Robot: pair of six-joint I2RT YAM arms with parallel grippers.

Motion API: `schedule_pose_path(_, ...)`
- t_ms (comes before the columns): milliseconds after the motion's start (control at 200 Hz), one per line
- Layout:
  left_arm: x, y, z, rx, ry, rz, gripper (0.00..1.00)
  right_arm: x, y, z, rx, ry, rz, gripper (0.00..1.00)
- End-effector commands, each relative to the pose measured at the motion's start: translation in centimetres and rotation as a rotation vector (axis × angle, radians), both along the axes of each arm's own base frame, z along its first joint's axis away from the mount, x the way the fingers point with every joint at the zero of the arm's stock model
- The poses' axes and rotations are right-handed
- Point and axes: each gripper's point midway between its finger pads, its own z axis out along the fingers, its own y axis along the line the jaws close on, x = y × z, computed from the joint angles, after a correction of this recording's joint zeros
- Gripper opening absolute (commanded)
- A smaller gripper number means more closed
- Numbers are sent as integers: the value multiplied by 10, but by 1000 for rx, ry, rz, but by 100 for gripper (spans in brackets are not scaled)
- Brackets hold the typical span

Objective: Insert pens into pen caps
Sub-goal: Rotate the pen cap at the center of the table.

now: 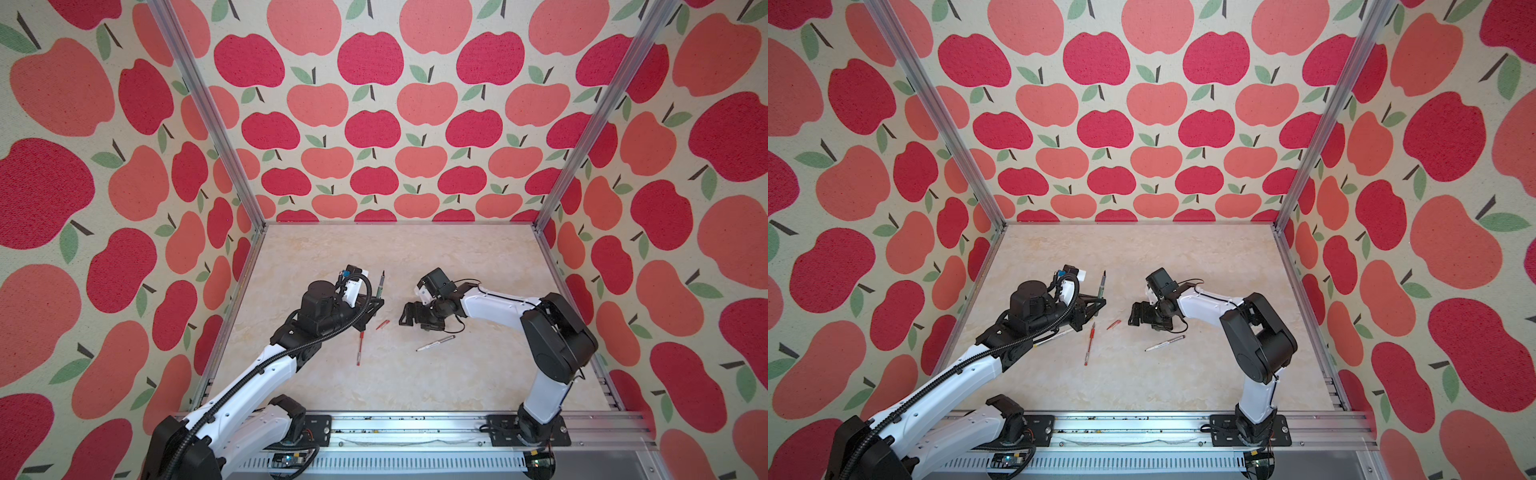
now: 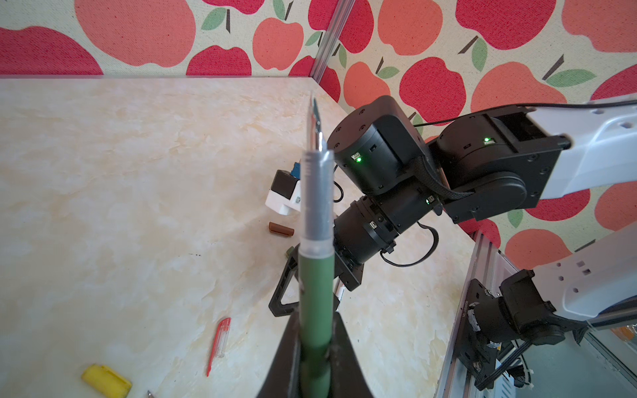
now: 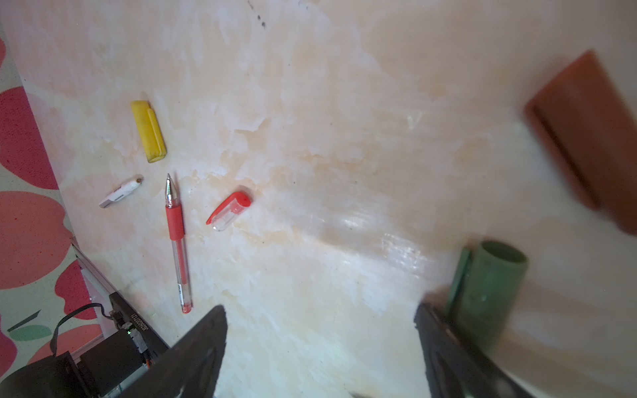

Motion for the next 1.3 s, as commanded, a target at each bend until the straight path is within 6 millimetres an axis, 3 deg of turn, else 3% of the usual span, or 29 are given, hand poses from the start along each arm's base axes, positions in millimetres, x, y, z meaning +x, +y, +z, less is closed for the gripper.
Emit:
schedule_pose_path(0, 5, -1, 18, -20, -50, 3, 0, -18, -29, -16, -111, 49, 7, 89)
schedule_pose_path(295, 8, -4, 19, -16, -53, -7, 0, -21, -52, -19, -157, 45, -12, 89)
schedule_pose_path(785, 8, -4, 22, -11, -52, -9, 0, 29, -62, -24, -200, -27, -46, 88)
schedule_pose_path(990, 8, -2, 19, -3, -52, -5, 0, 34, -62, -30, -229, -36, -26, 81)
schedule_pose_path(1296, 8, -3, 15, -3, -57, -5, 0, 18, -87, -44, -394, -67, 45, 61)
